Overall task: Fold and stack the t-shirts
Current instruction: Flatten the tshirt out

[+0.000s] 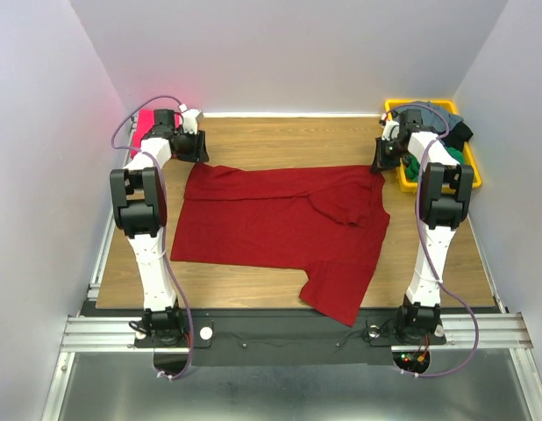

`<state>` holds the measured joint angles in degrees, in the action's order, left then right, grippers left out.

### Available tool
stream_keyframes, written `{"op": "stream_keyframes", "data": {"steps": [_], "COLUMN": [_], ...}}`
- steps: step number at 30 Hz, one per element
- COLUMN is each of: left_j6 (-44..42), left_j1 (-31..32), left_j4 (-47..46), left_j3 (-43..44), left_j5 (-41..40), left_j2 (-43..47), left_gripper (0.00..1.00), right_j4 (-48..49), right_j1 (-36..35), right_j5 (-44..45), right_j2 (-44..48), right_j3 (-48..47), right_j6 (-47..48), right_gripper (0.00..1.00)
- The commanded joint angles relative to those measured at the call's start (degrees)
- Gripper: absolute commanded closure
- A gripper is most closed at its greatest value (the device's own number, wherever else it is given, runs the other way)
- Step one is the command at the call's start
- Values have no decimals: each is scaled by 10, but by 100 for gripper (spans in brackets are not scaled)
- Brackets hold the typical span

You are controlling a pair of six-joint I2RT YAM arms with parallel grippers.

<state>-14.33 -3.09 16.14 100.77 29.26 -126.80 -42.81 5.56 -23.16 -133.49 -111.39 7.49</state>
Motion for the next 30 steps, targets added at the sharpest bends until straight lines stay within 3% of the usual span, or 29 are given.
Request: {"op": "stream_keyframes", "data": {"steps": [1, 22, 26, 30], "left_j6": [-18, 5, 13, 32], "left_j1": [-5, -5, -7, -16], "left_j4": [-2, 17, 12, -8], "left_j3": [27, 27, 20, -7], "left_j5": [-27, -55, -36, -22], "left_j2": [3, -16, -4, 30], "left_gripper": [45, 51, 65, 87], "right_j4": [-1, -1, -1, -1], "right_j1": [1, 1, 1, 1], "right_j5": [0, 5, 9, 14], "right_j2": [25, 26, 29, 32], "right_j3": [19, 22, 25, 28], "right_j6": [13, 17, 19, 24], "right_gripper": [99, 99, 99, 99]}}
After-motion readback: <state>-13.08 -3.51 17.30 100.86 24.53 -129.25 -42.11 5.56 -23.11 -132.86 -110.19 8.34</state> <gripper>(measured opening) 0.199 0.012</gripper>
